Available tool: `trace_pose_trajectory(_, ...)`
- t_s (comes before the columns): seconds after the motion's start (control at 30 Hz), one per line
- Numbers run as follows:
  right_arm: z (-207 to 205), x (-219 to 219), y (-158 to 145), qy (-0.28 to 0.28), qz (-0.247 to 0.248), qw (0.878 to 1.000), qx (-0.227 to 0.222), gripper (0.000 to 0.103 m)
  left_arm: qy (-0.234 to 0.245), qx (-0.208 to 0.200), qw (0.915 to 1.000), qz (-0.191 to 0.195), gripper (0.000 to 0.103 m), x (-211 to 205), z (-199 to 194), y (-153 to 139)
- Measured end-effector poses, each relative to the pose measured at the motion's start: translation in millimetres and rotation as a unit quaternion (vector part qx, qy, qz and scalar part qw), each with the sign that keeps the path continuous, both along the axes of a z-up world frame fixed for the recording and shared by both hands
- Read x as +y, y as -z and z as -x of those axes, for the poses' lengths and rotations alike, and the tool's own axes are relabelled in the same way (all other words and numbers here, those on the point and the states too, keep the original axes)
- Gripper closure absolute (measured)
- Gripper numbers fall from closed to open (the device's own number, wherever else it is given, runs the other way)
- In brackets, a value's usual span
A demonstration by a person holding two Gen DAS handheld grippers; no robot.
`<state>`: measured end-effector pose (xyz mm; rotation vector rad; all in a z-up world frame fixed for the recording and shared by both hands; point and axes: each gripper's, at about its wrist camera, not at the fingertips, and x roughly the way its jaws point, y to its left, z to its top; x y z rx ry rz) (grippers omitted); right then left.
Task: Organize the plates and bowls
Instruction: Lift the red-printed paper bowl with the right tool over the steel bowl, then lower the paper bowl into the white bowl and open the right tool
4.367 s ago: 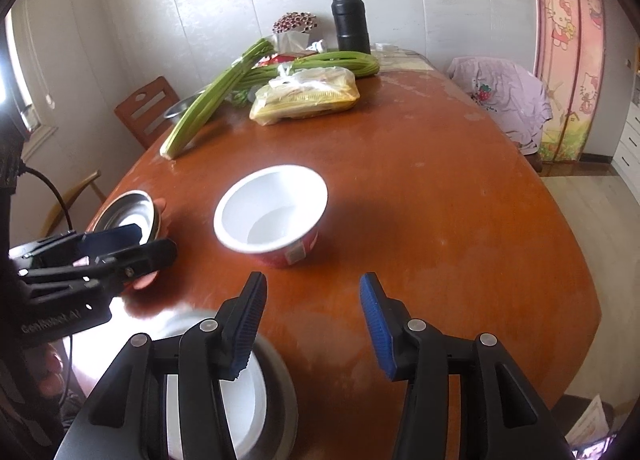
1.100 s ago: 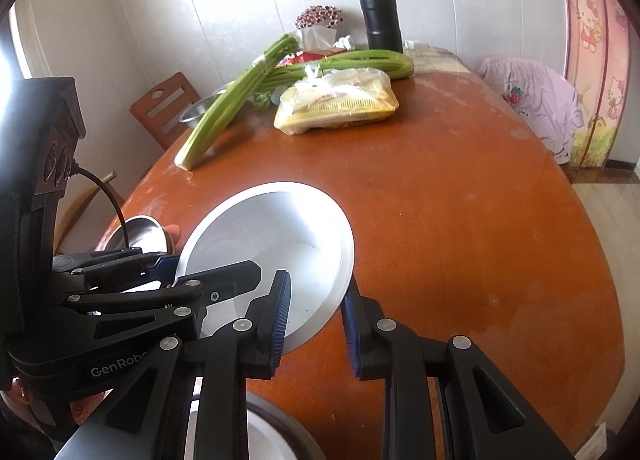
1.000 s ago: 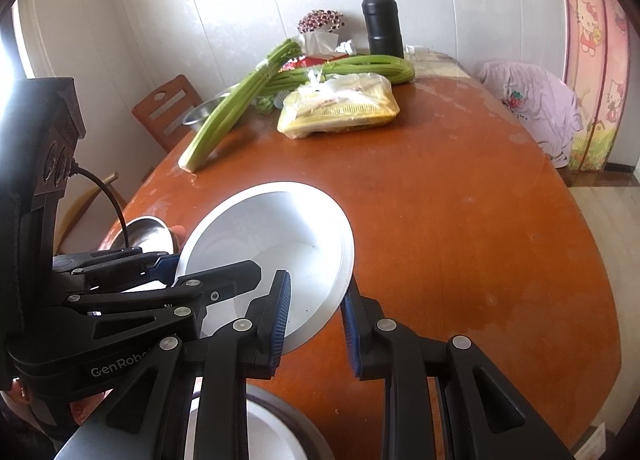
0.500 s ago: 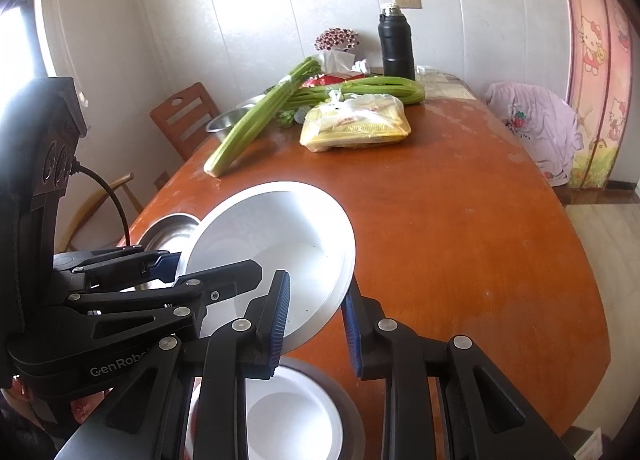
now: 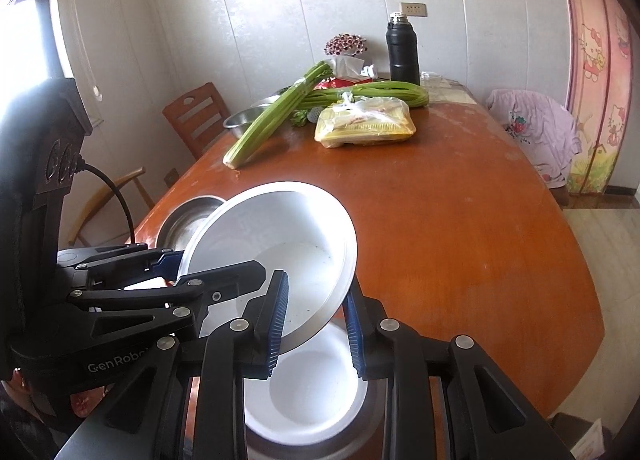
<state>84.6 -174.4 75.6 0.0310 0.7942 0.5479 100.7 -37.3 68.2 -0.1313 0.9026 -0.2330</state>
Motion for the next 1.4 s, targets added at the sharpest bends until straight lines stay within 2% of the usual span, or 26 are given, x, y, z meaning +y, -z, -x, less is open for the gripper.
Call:
trace_pose_trajectory(0.53, 36.9, -8.9, 15.8, -0.005, 0.019, 1.0, 0.017, 0.073, 0.016, 0.021, 0.9997, -0.001, 0.07, -13.6, 35.1, 17.9)
trace_pose_trajectory(1.4, 40.8, -6.7, 37.6, -0.013, 0.039, 0.998, 0.04, 0.073, 0.02, 0.055, 0.9983, 0.003, 0.07, -19.5, 39.6, 42.8)
